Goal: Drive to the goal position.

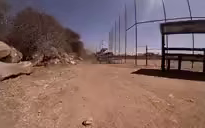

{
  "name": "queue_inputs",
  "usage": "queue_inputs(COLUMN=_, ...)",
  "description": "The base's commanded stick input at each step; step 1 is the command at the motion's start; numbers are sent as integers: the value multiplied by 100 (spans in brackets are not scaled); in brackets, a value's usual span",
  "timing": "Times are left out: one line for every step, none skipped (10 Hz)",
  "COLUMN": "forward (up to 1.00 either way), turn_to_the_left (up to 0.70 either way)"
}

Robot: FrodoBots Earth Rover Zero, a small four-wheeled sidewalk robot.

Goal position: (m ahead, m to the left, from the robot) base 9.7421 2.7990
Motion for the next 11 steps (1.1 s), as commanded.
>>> queue_inputs(forward=85, turn_to_the_left=0)
queue_inputs(forward=85, turn_to_the_left=0)
queue_inputs(forward=85, turn_to_the_left=0)
queue_inputs(forward=92, turn_to_the_left=0)
queue_inputs(forward=99, turn_to_the_left=0)
queue_inputs(forward=100, turn_to_the_left=0)
queue_inputs(forward=100, turn_to_the_left=0)
queue_inputs(forward=100, turn_to_the_left=0)
queue_inputs(forward=100, turn_to_the_left=0)
queue_inputs(forward=100, turn_to_the_left=0)
queue_inputs(forward=100, turn_to_the_left=0)
